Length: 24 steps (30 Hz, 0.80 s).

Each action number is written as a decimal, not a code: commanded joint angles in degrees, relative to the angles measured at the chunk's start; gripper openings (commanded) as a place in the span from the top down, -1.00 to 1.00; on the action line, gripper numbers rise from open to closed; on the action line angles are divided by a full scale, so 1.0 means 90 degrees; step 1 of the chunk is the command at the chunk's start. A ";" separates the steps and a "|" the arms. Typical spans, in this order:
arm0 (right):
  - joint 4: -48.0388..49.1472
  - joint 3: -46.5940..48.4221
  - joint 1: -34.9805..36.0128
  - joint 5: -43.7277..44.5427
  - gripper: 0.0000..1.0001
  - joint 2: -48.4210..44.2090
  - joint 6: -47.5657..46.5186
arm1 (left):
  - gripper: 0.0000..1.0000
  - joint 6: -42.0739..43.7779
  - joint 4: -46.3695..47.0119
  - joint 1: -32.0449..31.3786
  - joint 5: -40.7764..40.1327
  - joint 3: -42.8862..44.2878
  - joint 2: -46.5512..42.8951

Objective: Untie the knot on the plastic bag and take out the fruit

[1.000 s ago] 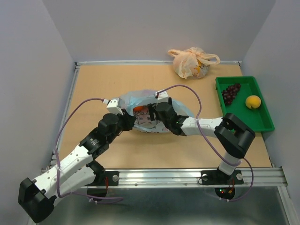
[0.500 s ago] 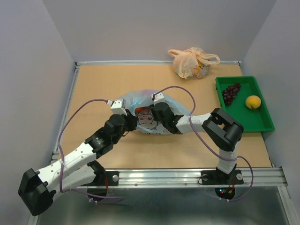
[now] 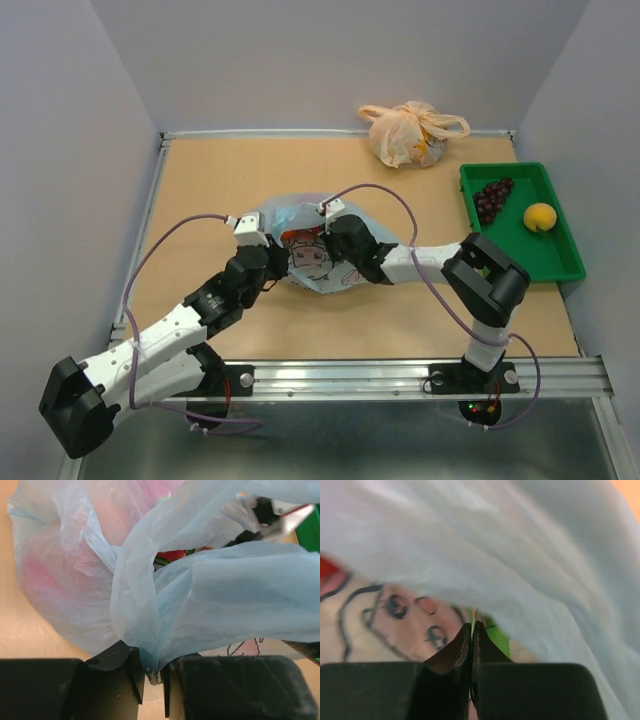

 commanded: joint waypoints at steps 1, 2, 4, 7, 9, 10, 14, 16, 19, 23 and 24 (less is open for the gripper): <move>-0.0090 -0.0008 0.0042 -0.1669 0.99 -0.0980 0.0064 | 0.51 -0.0035 0.0157 -0.0027 -0.0642 0.0125 0.0161; -0.0209 0.0012 0.0051 -0.1780 0.99 -0.1078 0.0094 | 0.52 -0.0035 0.0157 -0.0027 -0.0702 0.0154 0.0209; -0.0356 -0.0008 0.0042 -0.2190 0.99 -0.1389 0.0172 | 0.53 -0.0054 0.0157 -0.0027 -0.0809 0.0252 0.0395; -0.0590 -0.0115 0.0042 -0.2931 0.99 -0.1828 0.0289 | 0.55 -0.0054 0.0167 -0.0027 -0.1082 0.0369 0.0620; -0.0737 -0.0115 0.0051 -0.3204 0.99 -0.2006 0.0299 | 0.56 -0.0064 0.0167 -0.0027 -0.1190 0.0457 0.0737; -0.0873 -0.0077 0.0042 -0.3342 0.99 -0.2094 0.0290 | 0.56 -0.0064 0.0167 -0.0027 -0.1258 0.0477 0.0757; -0.1556 -0.0047 0.0042 -0.3763 0.99 -0.2474 0.0270 | 0.56 -0.0035 0.0080 -0.0018 -0.1658 0.0711 0.0835; -0.1762 -0.0095 0.0042 -0.3929 0.99 -0.2573 0.0221 | 0.58 0.0111 0.0001 -0.0008 -0.1942 0.0945 0.0922; -0.2318 -0.0173 0.0042 -0.3871 0.99 -0.2661 0.0104 | 0.58 0.0336 -0.0233 0.0119 -0.2255 0.1296 0.1079; -0.2437 -0.0417 0.0042 -0.3764 0.99 -0.2680 0.0035 | 0.59 0.0570 -0.0321 0.0353 -0.2236 0.1590 0.1157; -0.2601 -0.0486 0.0042 -0.3744 0.99 -0.2700 0.0045 | 0.59 0.0609 -0.0321 0.0382 -0.2236 0.1629 0.1148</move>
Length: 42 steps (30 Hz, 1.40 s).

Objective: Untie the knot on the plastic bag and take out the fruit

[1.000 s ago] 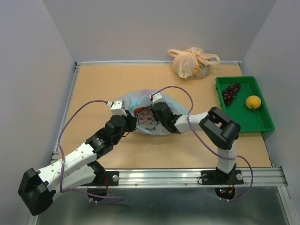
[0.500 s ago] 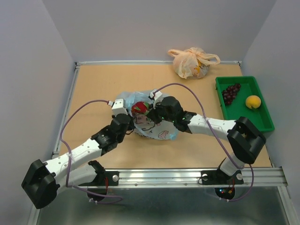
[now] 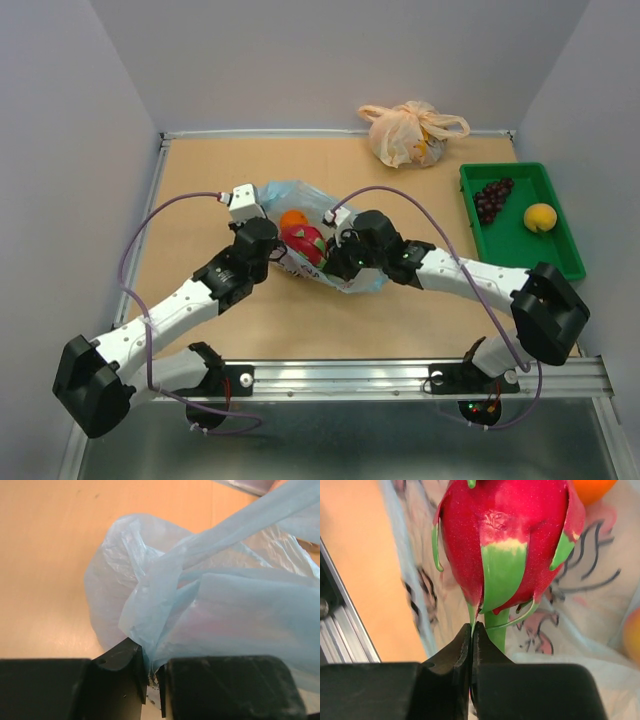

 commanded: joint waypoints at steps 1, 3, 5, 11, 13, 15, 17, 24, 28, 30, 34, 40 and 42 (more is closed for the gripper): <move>-0.0167 -0.0360 0.0030 -0.0101 0.99 -0.0308 -0.0147 | 0.59 0.0359 -0.0081 0.0203 -0.0397 0.0398 -0.0057; -0.0196 -0.0448 0.0030 0.0025 0.99 -0.0308 -0.0156 | 0.60 0.0399 -0.0081 0.0223 -0.0397 0.0447 -0.0164; -0.0265 -0.0506 0.0030 0.0191 0.99 -0.0347 -0.0176 | 0.60 0.0457 -0.0032 0.0223 -0.0320 0.0438 -0.0349; -0.0255 -0.0362 0.0039 -0.0158 0.99 -0.0999 -0.0186 | 0.60 0.0361 0.0008 0.0213 -0.0026 0.0096 -0.0477; -0.0255 -0.0254 0.0030 -0.0344 0.99 -0.1196 -0.0215 | 0.60 0.0301 -0.0032 0.0223 0.0013 0.0008 -0.0458; -0.0236 -0.0098 0.0039 -0.0530 0.99 -0.1508 -0.0234 | 0.60 0.0340 -0.0091 0.0223 0.0072 0.0095 -0.0438; -0.0216 -0.0029 0.0030 -0.0628 0.99 -0.1713 -0.0283 | 0.60 0.0457 -0.0149 0.0223 0.0052 0.0222 -0.0409; 0.0193 -0.0048 0.0030 -0.0435 0.99 -0.2475 -0.0254 | 0.60 0.1179 -0.0403 0.0233 0.0169 0.0662 -0.0370; 0.0350 -0.0019 0.0030 0.0064 0.99 -0.2973 -0.0176 | 0.60 0.1560 -0.0452 0.0291 0.0023 0.0721 -0.0243; 0.0350 0.0137 0.0039 0.0133 0.99 -0.3188 -0.0176 | 0.60 0.1590 -0.0462 0.0398 0.0061 0.0701 -0.0107; 0.0331 0.0342 0.0030 0.1106 0.99 -0.3374 -0.0068 | 0.60 0.1473 -0.0335 0.0564 0.0568 0.0623 0.0021; 0.0301 0.0313 -0.0077 0.5382 0.99 -0.3190 -0.0605 | 0.60 0.1648 -0.0296 0.0692 0.0775 0.0438 -0.0291; 0.0302 0.0411 -0.0359 0.6300 0.99 -0.3004 -0.0606 | 0.61 0.1766 -0.0305 0.0692 0.0687 0.0360 -0.0447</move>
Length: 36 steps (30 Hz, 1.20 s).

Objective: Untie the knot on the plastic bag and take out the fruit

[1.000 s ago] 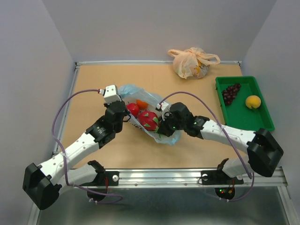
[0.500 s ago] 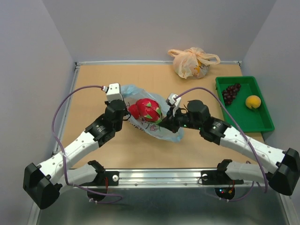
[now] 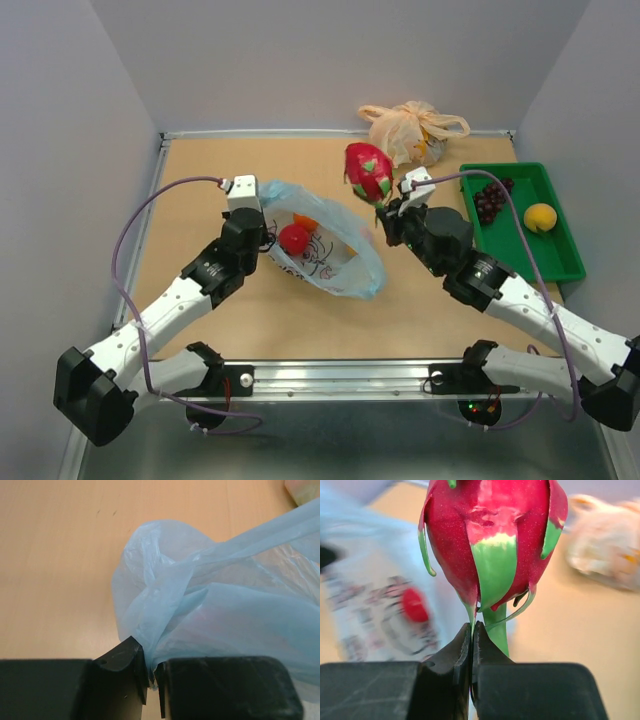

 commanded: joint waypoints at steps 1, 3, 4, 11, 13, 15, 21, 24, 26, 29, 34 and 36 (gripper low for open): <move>0.0666 0.0564 -0.0774 0.3002 0.99 0.0272 -0.0285 | 0.60 0.0302 0.0180 0.0038 -0.0054 -0.0153 -0.0440; 0.0666 0.0535 -0.1459 0.2984 0.99 0.0351 0.0172 | 0.60 0.0273 0.0190 0.0029 0.0004 -0.0163 -0.0509; 0.0666 0.0506 -0.2216 0.2790 0.99 0.0380 0.0348 | 0.61 0.0272 0.0200 0.0038 0.0043 -0.0153 -0.0548; 0.0860 0.0525 -0.5180 0.1981 0.99 0.1481 0.1764 | 0.60 0.0253 0.0209 0.0077 0.0258 -0.0134 -0.0587; 0.1026 0.0719 -0.5911 0.1696 0.99 0.1873 0.1911 | 0.60 0.0243 0.0190 0.0116 0.0317 -0.0124 -0.0587; 0.1163 0.0885 -0.6227 0.1500 0.99 0.2305 0.1971 | 0.61 0.0243 0.0200 0.0146 0.0385 -0.0124 -0.0597; 0.1262 0.1608 -0.6891 0.1236 0.71 0.3846 0.2058 | 0.61 0.0214 0.0239 0.0292 0.0512 -0.0153 -0.0724; 0.1262 0.1813 -0.7058 0.0827 -0.05 0.4315 0.1855 | 0.61 0.0204 0.0239 0.0389 0.0600 -0.0163 -0.0724; 0.1232 0.1911 -0.7068 0.0718 -0.49 0.4501 0.1572 | 0.61 0.0194 0.0258 0.0429 0.0678 -0.0163 -0.0714; 0.1213 0.1824 -0.7068 0.0572 -0.85 0.4366 0.1493 | 0.61 0.0185 0.0268 0.0449 0.0766 -0.0163 -0.0695; 0.1067 0.1327 -0.6990 -0.0207 -1.00 0.3312 0.1590 | 0.61 0.0194 0.0287 0.0546 0.0961 -0.0153 -0.0636; 0.0804 0.1238 -0.6737 -0.0501 -1.00 0.2931 0.1513 | 0.61 0.0194 0.0288 0.0556 0.1039 -0.0163 -0.0626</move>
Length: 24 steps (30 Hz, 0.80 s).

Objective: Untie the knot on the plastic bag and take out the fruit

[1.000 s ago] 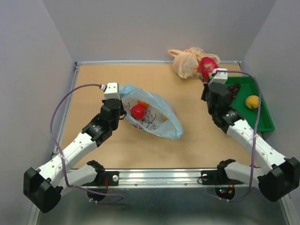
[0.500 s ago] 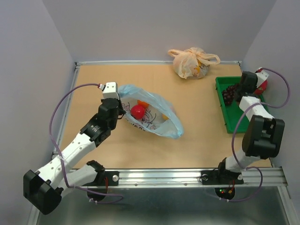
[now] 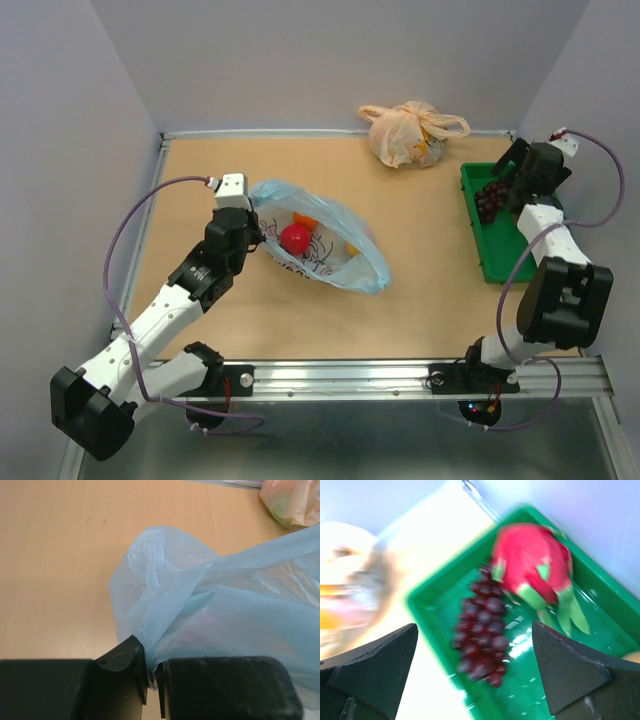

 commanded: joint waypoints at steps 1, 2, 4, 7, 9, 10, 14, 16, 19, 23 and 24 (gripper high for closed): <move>-0.0018 -0.0120 0.0401 -0.0869 -1.00 -0.1304 -0.0147 | 0.61 0.0058 0.0283 0.0056 0.0199 -0.0059 -0.0036; -0.0135 -0.0197 0.0818 -0.0977 -1.00 -0.1491 -0.0205 | 0.61 0.0097 0.0273 0.0065 0.0219 -0.0068 -0.0036; -0.0224 -0.0295 0.1279 -0.1317 -1.00 -0.1833 -0.0225 | 0.61 0.0107 0.0283 0.0066 0.0258 -0.0068 -0.0026; -0.0243 -0.0510 0.2304 -0.1680 -0.99 -0.2439 -0.0235 | 0.61 0.0078 0.0283 0.0065 0.0385 -0.0098 -0.0046; -0.0234 -0.0618 0.3105 -0.1836 -0.94 -0.2723 -0.0245 | 0.61 -0.0058 0.0283 0.0056 0.0531 -0.0146 -0.0056; -0.0234 -0.0657 0.3688 -0.2117 -0.92 -0.2791 -0.0245 | 0.61 -0.0127 0.0273 0.0046 0.0580 -0.0166 -0.0075; -0.0273 -0.0735 0.5370 -0.1915 -0.87 -0.2968 -0.0625 | 0.61 -0.0595 0.0146 -0.0042 0.0707 -0.0361 -0.0143; -0.0321 -0.0716 0.6208 -0.1915 -0.84 -0.2890 -0.0772 | 0.61 -0.0877 0.0097 -0.0168 0.0805 -0.0507 -0.0202; -0.0331 -0.0715 0.7059 -0.1915 -0.82 -0.2598 -0.0879 | 0.61 -0.1258 0.0107 -0.0412 0.0766 -0.0741 -0.0329; -0.0331 -0.0725 0.7872 -0.1418 -0.75 -0.1866 -0.1084 | 0.61 -0.1679 0.0068 -0.0588 0.0678 -0.1103 -0.0504; -0.0331 -0.0735 0.7941 -0.1369 -0.71 -0.1729 -0.1007 | 0.61 -0.1748 0.0039 -0.0618 0.0639 -0.1181 -0.0631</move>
